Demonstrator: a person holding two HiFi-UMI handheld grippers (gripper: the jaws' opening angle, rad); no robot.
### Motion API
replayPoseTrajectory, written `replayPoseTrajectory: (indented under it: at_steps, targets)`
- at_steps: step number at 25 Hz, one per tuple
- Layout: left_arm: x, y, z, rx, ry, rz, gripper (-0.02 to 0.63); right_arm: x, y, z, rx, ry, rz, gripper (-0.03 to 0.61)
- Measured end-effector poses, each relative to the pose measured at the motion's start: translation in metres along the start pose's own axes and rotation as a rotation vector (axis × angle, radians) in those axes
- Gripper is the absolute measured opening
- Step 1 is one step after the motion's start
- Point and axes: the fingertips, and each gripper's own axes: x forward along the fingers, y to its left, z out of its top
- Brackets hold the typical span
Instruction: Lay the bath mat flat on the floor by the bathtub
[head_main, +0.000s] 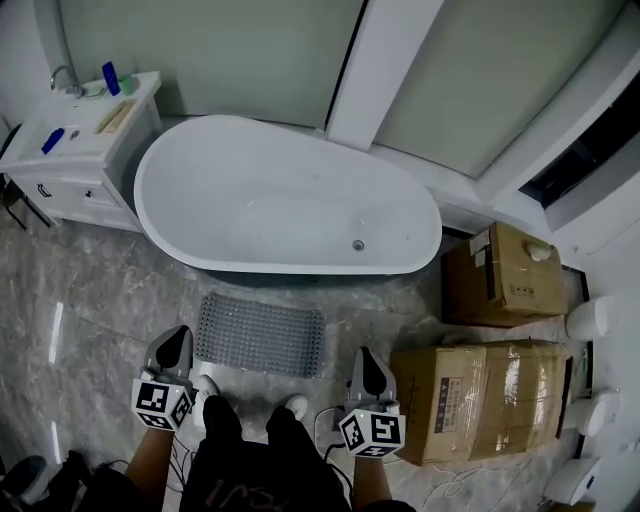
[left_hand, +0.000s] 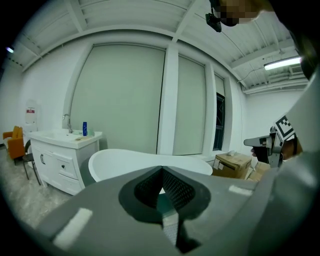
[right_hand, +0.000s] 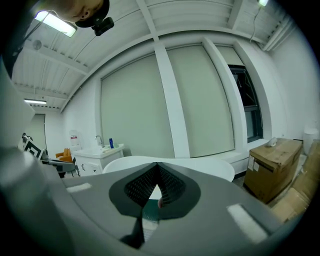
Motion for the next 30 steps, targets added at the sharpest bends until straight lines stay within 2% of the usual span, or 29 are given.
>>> replayPoseTrajectory:
  at_steps: [7, 12, 20, 23, 30]
  targets:
    - [-0.014, -0.016, 0.012, -0.004, -0.033, 0.014, 0.002, -0.011, -0.003, 0.010, -0.019, -0.020, 0.037, 0.023]
    - [-0.020, -0.026, 0.018, 0.009, -0.048, 0.034, 0.002, -0.019, 0.003, 0.016, -0.083, -0.029, 0.075, 0.023]
    - [-0.034, -0.049, 0.028, 0.040, -0.087, 0.046, 0.002, -0.036, -0.006, 0.022, -0.077, -0.067, 0.097, 0.023]
    - [-0.035, -0.049, 0.031, 0.028, -0.101, 0.069, 0.002, -0.035, -0.010, 0.027, -0.074, -0.080, 0.097, 0.021]
    - [-0.038, -0.056, 0.043, 0.046, -0.132, 0.063, 0.002, -0.032, 0.002, 0.031, -0.088, -0.080, 0.158, 0.020]
